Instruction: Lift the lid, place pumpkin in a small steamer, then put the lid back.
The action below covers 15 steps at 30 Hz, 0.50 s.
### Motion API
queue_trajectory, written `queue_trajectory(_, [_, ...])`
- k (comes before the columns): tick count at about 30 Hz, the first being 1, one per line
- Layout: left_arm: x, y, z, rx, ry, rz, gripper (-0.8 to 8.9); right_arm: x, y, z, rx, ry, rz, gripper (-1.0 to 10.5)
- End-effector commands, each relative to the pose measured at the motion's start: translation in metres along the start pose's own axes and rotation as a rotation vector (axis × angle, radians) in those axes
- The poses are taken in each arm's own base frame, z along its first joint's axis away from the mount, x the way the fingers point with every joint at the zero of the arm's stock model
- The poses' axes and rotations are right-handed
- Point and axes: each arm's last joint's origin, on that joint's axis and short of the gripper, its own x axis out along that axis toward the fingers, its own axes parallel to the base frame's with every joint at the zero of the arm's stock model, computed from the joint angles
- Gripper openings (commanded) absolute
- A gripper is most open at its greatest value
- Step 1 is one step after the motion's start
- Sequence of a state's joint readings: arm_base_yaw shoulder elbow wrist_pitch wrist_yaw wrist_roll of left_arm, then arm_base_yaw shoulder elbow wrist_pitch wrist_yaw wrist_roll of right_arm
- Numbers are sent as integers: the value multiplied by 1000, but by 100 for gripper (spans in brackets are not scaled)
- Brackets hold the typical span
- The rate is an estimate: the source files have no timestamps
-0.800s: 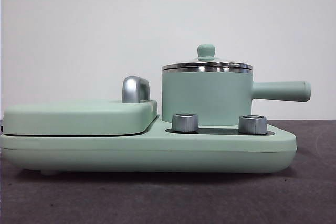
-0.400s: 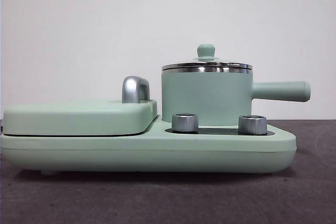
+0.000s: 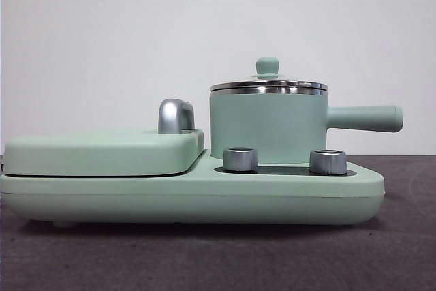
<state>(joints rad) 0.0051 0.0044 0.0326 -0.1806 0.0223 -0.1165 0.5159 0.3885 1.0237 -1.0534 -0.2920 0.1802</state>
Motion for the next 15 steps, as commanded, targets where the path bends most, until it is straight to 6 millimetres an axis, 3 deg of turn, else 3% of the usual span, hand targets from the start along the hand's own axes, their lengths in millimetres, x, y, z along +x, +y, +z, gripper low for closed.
queue_trajectory(1, [2, 1, -7, 6, 24, 8, 6, -2, 1, 3, -18, -20, 11, 35])
queue_trajectory(10, [2, 1, -7, 6, 25, 8, 6, 1, -1, 2, -9, -40, -18, 35])
queue_trajectory(15, [2, 1, -7, 6, 24, 8, 6, 29, -20, -6, 15, -180, -123, 35])
